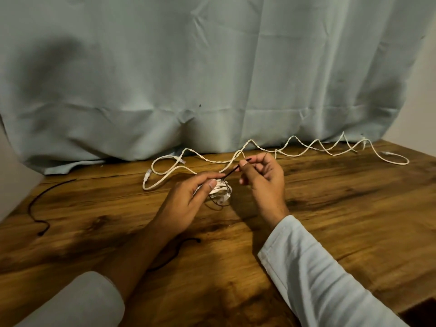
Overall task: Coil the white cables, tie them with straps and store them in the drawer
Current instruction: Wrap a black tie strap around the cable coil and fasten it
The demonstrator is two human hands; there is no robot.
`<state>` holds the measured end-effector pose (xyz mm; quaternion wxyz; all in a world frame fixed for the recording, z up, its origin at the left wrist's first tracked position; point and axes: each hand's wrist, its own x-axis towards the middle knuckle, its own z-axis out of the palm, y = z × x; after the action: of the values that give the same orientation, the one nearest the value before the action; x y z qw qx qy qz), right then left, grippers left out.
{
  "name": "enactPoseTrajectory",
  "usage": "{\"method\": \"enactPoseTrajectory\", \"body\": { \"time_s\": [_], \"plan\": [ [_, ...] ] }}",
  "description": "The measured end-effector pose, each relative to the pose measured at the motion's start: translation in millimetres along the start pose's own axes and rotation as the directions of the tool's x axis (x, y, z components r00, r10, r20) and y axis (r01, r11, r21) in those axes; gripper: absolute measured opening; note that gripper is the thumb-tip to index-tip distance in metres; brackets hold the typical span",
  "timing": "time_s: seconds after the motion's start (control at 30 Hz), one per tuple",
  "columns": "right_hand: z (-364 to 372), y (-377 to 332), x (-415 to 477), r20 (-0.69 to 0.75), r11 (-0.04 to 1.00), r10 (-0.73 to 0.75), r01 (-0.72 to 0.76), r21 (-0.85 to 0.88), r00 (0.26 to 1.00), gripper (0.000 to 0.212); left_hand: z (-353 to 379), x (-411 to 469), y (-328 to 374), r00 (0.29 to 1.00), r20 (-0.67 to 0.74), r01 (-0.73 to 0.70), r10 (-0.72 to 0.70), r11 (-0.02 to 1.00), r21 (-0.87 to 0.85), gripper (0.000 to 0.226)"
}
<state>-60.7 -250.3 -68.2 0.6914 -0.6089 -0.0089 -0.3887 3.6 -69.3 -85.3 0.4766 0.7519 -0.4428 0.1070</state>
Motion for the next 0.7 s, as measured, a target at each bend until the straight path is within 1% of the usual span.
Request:
{"method": "enactPoseTrajectory", "body": {
  "time_s": [0.1,0.17,0.3,0.43,0.57,0.7],
  "plan": [
    [-1.9,-3.7,0.5,-0.044,0.994,0.041,-0.036,0.103,0.998,0.012,-0.9,0.4,1.2,0.999,0.001,0.033,-0.033,0.999,-0.016,0.030],
    [-2.8,-4.8,-0.5,0.009,0.989,0.080,-0.081,0.126,0.997,0.010,0.0,-1.8,1.9,0.998,-0.002,0.055,-0.055,0.997,-0.061,0.029],
    [0.4,-6.1,-6.0,0.164,0.987,0.120,-0.135,0.084,0.979,0.009,1.0,-1.9,0.8,0.989,-0.015,0.144,-0.150,0.969,-0.199,0.026],
    [8.6,-1.7,-11.9,0.208,0.986,0.138,-0.155,0.069,0.968,0.014,2.8,-0.6,-2.9,0.982,0.006,0.184,-0.191,0.936,-0.299,0.024],
    [9.0,5.0,-10.6,0.195,0.990,0.137,-0.143,0.017,0.971,0.016,2.7,0.1,-6.6,0.968,0.064,0.249,-0.243,0.893,-0.374,0.025],
    [5.6,3.2,-5.6,0.160,0.998,0.055,-0.047,-0.051,0.986,0.017,3.0,0.4,-1.9,0.954,0.132,0.301,-0.270,0.846,-0.441,0.028]
  ]
}}
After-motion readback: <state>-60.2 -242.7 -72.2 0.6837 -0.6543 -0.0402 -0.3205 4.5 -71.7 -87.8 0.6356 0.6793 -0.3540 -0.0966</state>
